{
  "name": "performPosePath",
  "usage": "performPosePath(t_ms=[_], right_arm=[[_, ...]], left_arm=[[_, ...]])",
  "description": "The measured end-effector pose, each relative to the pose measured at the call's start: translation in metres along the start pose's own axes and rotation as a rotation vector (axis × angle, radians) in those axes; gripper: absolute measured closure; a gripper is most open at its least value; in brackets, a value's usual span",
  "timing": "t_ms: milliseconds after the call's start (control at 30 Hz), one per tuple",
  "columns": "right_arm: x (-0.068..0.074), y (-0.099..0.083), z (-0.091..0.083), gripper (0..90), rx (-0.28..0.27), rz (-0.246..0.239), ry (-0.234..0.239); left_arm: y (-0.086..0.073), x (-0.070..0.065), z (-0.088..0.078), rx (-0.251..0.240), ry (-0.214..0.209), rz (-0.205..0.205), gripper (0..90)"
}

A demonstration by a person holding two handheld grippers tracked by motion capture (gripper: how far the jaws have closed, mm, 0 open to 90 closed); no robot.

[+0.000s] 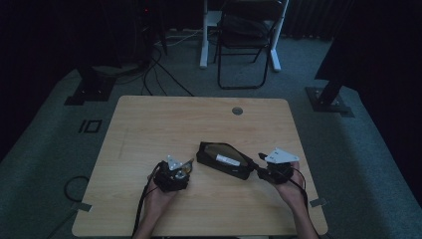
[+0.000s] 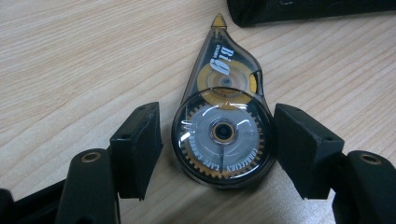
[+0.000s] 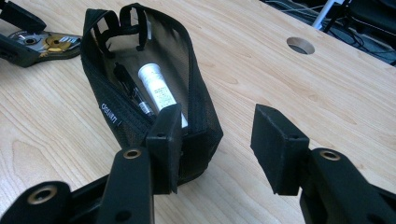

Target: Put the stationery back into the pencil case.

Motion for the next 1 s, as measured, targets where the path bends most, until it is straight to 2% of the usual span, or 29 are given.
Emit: performPosePath(t_ms=[233, 333, 600, 767, 867, 1000], right_arm=[[0.0012, 0.0006, -0.0001, 52.9, -0.002, -0.002, 0.004], [0.0012, 0.0007, 0.0000, 52.7, -0.001, 0.000, 0.006], [0.0021, -0.0003, 0.0007, 52.7, 0.004, 0.003, 0.007], [0.0035, -0.0023, 0.0026, 52.7, 0.012, 0.017, 0.007], [0.0052, -0.0038, 0.0039, 52.6, 0.017, 0.015, 0.009], [0.0056, -0.0046, 0.0043, 52.6, 0.020, 0.021, 0.009]], left_arm=[[0.0013, 0.0019, 0.0018, -0.011, 0.002, 0.000, 35.0], [0.0009, 0.0042, 0.0012, -0.019, 0.000, 0.002, 40.9], [0.0006, 0.0042, 0.0008, -0.028, -0.009, 0.011, 41.5], [0.0002, 0.0010, -0.0013, -0.032, -0.043, 0.011, 41.6], [0.0013, -0.0019, -0.0028, -0.035, -0.047, 0.027, 41.6], [0.0026, -0.0038, -0.0046, -0.042, -0.052, 0.028, 41.6]])
Point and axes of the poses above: each handheld gripper's, and its own axes: z roughly forward along the jaws, y roughly out of its top, x roughly to its left, the point moved 7 cm from there along z, roughly forward along the jaws, and after that the axes turned 12 degrees about z, right-handed, at the moved point
